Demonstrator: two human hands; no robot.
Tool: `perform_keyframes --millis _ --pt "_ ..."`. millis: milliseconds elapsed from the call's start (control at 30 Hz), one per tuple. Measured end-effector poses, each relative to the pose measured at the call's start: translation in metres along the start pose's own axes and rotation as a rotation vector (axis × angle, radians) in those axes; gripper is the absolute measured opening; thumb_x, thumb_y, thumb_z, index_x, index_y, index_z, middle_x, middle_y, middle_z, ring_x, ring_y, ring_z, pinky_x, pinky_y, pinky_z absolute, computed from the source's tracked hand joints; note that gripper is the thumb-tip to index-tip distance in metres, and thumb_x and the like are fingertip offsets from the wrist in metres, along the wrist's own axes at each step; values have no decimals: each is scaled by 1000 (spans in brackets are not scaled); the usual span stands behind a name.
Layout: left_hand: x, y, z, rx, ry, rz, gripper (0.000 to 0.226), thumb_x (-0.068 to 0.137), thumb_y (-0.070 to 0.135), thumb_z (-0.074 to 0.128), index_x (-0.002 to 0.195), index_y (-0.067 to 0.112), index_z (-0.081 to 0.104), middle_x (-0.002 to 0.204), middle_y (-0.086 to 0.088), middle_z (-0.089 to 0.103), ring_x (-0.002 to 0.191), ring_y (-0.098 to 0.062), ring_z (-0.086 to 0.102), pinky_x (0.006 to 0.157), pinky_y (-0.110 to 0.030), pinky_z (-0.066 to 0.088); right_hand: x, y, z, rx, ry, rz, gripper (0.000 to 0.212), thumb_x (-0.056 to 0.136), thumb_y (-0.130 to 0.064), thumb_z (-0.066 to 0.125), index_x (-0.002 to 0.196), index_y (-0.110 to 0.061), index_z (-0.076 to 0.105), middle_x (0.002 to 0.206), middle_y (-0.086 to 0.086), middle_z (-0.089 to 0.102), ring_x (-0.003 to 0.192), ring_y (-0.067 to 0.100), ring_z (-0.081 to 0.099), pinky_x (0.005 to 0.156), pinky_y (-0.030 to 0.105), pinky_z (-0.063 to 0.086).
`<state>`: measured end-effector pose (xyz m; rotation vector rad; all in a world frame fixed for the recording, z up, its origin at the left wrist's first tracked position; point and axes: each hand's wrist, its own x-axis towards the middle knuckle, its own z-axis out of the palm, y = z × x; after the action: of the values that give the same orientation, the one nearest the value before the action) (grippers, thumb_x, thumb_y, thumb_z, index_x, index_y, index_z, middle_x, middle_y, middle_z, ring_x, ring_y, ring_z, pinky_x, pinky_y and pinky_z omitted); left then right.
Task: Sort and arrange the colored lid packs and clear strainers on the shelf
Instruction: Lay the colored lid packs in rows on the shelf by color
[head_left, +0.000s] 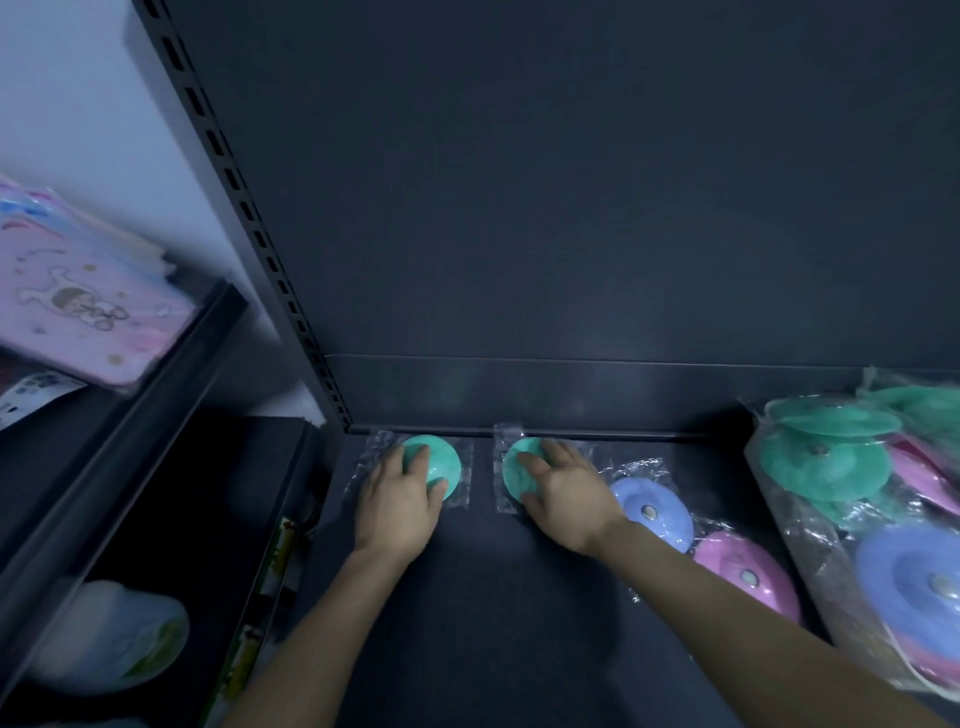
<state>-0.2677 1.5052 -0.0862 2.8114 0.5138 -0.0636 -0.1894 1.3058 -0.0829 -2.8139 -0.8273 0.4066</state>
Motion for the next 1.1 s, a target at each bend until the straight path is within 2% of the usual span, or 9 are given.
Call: perform_keyframes --millis 100,367,533,667,767,900,933,1000,1100 --pt "3 5 1 36 9 -12 55 97 42 40 145 18 31 152 -10 27 139 -27 27 112 -38 26 4 1 2 4 32 8 53 93 -38 46 143 -25 33 151 11 26 141 30 18 116 40 20" --pt "-4 6 4 42 40 10 57 95 45 43 144 16 34 152 -12 28 140 -30 24 113 -43 23 -14 4 0 58 84 -28 60 96 -40 46 149 -23 23 159 9 14 147 24 7 118 35 5" --pt "-6 12 3 36 20 38 57 95 40 47 143 12 35 150 -14 31 138 -33 27 113 -46 25 -17 8 -7 34 10 -77 57 97 -23 42 150 -28 21 160 2 9 147 21 8 117 34 6" --pt "-9 19 1 23 32 80 57 95 41 46 143 12 35 151 -16 29 141 -32 24 115 -43 24 -16 10 -12 14 19 -102 57 96 -21 44 149 -28 23 160 0 11 147 20 8 117 33 7" --pt "-15 24 -2 -24 43 131 56 95 38 49 142 9 38 151 -18 29 141 -32 24 115 -41 23 -27 13 -20 95 93 -89 59 93 -20 51 148 -21 29 157 7 19 146 25 15 117 32 14" --pt "-24 38 -7 -120 61 222 52 95 32 52 139 7 43 149 -16 34 140 -30 29 112 -37 28 -52 31 -32 201 195 65 49 89 -16 52 137 -15 45 146 9 34 132 29 39 101 34 42" --pt "-26 43 -8 -144 62 250 51 95 32 51 139 7 44 149 -13 35 139 -28 30 112 -35 28 -59 36 -34 183 193 96 44 88 -16 51 133 -14 49 143 9 37 128 29 43 97 33 43" --pt "-30 58 -10 -183 60 323 48 96 31 51 138 10 45 147 -7 39 136 -22 35 111 -29 28 -74 47 -35 117 170 112 39 87 -12 50 126 -9 54 135 11 43 124 29 44 94 27 38" --pt "-39 85 -10 -211 52 475 42 95 27 52 134 11 50 140 -2 48 131 -18 43 107 -28 34 -95 61 -31 105 156 133 38 87 -12 51 123 -3 54 136 15 43 129 29 37 101 25 34"
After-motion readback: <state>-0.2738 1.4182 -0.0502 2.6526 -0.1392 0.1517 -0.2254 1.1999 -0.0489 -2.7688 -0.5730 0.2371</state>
